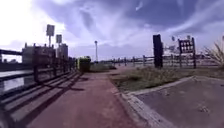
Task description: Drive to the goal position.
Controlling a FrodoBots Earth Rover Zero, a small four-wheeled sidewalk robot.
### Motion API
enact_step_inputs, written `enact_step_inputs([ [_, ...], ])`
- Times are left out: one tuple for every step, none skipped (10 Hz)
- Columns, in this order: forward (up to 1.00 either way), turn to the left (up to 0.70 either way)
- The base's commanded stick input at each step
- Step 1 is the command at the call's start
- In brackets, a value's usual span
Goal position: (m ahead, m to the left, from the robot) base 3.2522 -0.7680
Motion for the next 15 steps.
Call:
enact_step_inputs([
  [0.85, 0.23],
  [0.85, 0.27],
  [0.85, 0.3],
  [0.85, 0.3],
  [0.85, 0.3],
  [0.85, 0.3],
  [0.85, 0.3],
  [0.85, 0.3],
  [0.85, 0.33],
  [0.85, 0.43],
  [0.85, 0.53],
  [0.85, 0.62],
  [0.85, 0.5],
  [0.85, 0.33],
  [0.85, 0.26],
])
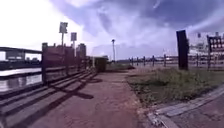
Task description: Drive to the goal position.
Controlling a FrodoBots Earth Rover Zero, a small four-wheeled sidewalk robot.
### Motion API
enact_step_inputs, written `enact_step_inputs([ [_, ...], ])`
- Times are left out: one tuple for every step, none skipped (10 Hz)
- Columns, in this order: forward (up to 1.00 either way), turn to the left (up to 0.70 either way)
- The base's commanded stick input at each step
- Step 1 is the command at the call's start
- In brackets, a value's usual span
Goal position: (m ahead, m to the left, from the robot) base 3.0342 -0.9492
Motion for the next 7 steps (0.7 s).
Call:
enact_step_inputs([
  [0.85, 0.22],
  [0.85, 0.17],
  [0.85, 0.13],
  [0.85, 0.08],
  [0.85, 0.04],
  [0.85, -0.01],
  [0.85, -0.04],
])
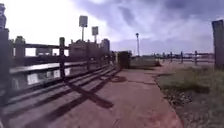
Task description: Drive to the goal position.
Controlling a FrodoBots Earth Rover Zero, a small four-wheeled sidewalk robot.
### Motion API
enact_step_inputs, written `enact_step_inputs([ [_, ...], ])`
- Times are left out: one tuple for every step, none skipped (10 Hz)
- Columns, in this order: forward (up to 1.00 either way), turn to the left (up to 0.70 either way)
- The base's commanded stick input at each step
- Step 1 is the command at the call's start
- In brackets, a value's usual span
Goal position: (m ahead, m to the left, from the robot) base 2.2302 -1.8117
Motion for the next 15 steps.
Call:
enact_step_inputs([
  [0.85, -0.04],
  [0.85, -0.04],
  [0.85, -0.04],
  [0.85, -0.04],
  [0.85, -0.04],
  [0.85, -0.04],
  [0.85, -0.04],
  [0.85, -0.04],
  [0.85, -0.04],
  [0.85, -0.04],
  [0.85, -0.04],
  [0.85, -0.04],
  [0.85, -0.04],
  [0.85, -0.04],
  [0.85, -0.04],
])
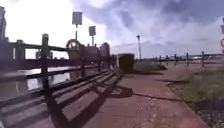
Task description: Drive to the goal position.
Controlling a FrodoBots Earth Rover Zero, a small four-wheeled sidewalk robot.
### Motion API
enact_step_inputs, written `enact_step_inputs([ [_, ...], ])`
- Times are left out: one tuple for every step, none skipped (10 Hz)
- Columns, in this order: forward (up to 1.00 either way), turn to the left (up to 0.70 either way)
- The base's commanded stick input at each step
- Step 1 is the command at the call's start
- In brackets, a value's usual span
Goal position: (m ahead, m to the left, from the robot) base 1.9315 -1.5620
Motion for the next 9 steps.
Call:
enact_step_inputs([
  [0.85, -0.04],
  [0.85, -0.04],
  [0.85, -0.04],
  [0.85, -0.04],
  [0.85, -0.04],
  [0.85, -0.04],
  [0.85, -0.04],
  [0.85, -0.04],
  [0.85, -0.04],
])
